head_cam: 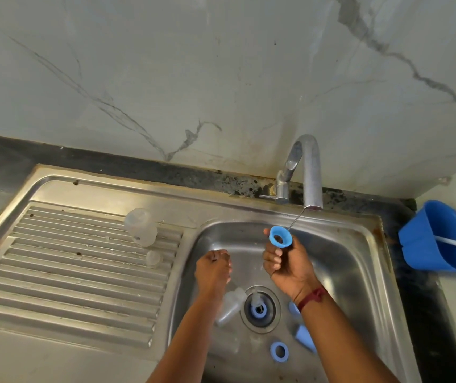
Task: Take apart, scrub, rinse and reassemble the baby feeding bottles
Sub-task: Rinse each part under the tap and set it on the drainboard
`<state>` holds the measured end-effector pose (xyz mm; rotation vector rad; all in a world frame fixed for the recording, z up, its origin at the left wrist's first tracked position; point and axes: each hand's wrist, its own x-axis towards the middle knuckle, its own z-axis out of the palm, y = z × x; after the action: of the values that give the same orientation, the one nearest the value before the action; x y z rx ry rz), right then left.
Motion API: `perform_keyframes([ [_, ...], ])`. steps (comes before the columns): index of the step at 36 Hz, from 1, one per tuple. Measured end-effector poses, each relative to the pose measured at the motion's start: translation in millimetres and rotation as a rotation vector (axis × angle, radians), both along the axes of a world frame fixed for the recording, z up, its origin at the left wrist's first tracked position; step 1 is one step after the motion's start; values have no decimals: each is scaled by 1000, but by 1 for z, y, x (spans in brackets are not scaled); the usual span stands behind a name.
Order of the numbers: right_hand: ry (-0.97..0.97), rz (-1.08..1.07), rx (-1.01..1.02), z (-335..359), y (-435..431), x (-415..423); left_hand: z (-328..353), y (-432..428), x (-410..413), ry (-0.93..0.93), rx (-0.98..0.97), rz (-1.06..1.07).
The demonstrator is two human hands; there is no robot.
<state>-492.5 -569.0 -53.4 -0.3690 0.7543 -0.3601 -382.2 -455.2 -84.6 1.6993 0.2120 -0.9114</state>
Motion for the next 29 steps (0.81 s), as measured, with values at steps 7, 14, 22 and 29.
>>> perform_keyframes([
  [7, -28, -39, -24, 10, -4, 10, -1, 3, 1, -33, 3, -5],
  [14, -96, -146, -30, 18, -8, 3, 0, 5, 3, -34, 2, -10],
  [22, -105, -250, -33, 22, -10, -14, 8, 2, -4, -22, -13, -59],
  [29, -94, -265, -86, 26, -9, -34, 17, 4, -7, -14, -17, -103],
])
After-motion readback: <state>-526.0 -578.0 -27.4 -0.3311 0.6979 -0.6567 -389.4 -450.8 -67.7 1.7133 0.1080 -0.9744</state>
